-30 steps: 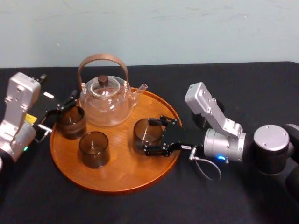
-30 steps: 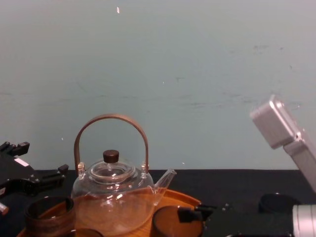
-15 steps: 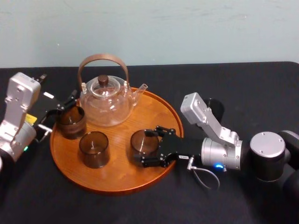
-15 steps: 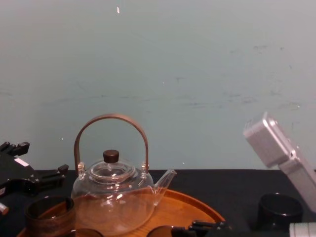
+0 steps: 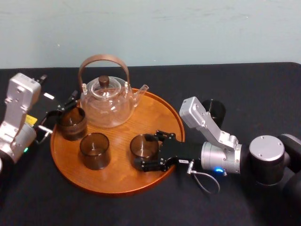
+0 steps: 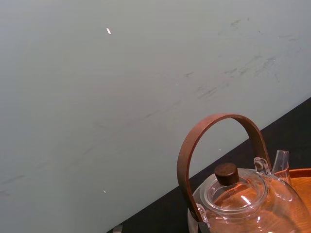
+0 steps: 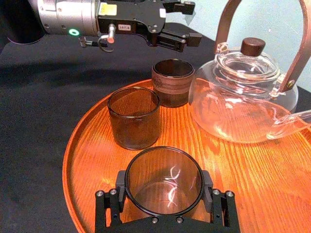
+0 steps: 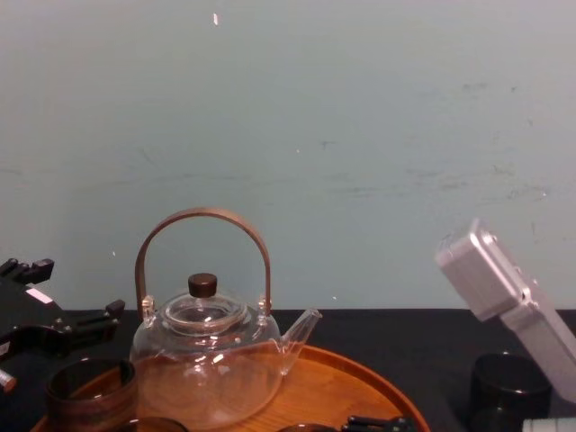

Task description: Pick up the glass from the table and place it on the tray.

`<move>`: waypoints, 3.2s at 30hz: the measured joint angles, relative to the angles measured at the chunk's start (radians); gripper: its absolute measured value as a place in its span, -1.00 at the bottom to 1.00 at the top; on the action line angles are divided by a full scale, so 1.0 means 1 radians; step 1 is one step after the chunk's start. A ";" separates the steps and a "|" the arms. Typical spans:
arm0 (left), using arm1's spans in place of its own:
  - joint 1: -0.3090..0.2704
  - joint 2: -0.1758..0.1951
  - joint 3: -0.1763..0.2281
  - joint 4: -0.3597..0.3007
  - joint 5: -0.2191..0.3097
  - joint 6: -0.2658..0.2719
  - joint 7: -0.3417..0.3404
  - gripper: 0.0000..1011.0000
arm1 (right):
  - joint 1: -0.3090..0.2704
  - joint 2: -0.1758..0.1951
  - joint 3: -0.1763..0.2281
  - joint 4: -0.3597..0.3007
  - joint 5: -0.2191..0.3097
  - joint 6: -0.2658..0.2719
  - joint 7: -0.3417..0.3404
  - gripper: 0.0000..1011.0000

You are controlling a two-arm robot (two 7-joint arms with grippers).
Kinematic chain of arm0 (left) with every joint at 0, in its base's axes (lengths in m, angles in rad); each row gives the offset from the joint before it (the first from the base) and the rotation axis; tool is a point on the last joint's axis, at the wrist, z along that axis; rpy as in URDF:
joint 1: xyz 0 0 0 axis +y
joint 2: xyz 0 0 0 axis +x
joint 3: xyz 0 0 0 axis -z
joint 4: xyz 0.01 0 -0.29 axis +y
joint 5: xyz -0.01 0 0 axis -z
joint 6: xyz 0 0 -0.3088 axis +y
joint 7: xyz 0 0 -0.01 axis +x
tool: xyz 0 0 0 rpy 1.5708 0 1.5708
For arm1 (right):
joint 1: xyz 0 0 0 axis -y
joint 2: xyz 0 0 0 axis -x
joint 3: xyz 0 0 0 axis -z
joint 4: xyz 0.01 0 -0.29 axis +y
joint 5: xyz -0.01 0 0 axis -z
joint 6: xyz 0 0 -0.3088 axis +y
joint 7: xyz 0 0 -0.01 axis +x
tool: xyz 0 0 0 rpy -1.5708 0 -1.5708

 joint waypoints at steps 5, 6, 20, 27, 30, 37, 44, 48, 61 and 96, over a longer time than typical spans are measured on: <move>0.000 0.000 0.000 0.000 0.000 0.000 0.000 0.98 | 0.000 0.000 -0.001 -0.001 -0.006 0.002 -0.006 0.80; 0.000 0.000 0.000 0.000 0.000 0.000 0.000 0.98 | 0.000 0.000 -0.001 -0.001 -0.006 0.002 -0.006 0.80; 0.000 0.000 0.000 0.000 0.000 0.000 0.000 0.98 | -0.001 0.001 0.000 -0.001 -0.007 0.005 -0.005 0.99; 0.000 0.000 0.000 0.000 0.000 0.000 0.000 0.98 | 0.000 0.001 0.000 -0.002 -0.005 0.005 -0.005 0.99; 0.000 0.000 0.000 0.000 0.000 0.000 0.000 0.98 | 0.000 0.001 0.000 -0.002 -0.005 0.005 -0.005 0.99; 0.000 0.000 0.000 0.000 0.000 0.000 0.000 0.98 | 0.000 0.004 0.003 -0.004 -0.001 0.002 0.001 0.99; 0.000 0.000 0.000 0.000 0.000 0.000 0.000 0.98 | -0.013 0.028 0.014 -0.026 0.018 -0.002 0.019 0.99; 0.000 0.000 0.000 0.000 0.000 0.000 0.000 0.98 | -0.025 0.050 0.021 -0.048 0.028 -0.003 0.026 0.99; 0.000 0.000 0.000 0.000 0.000 0.000 0.000 0.98 | -0.104 0.156 0.070 -0.161 0.072 -0.002 0.016 0.99; 0.000 0.000 0.000 0.000 0.000 0.000 0.000 0.98 | -0.257 0.254 0.295 -0.220 0.149 0.039 -0.171 0.99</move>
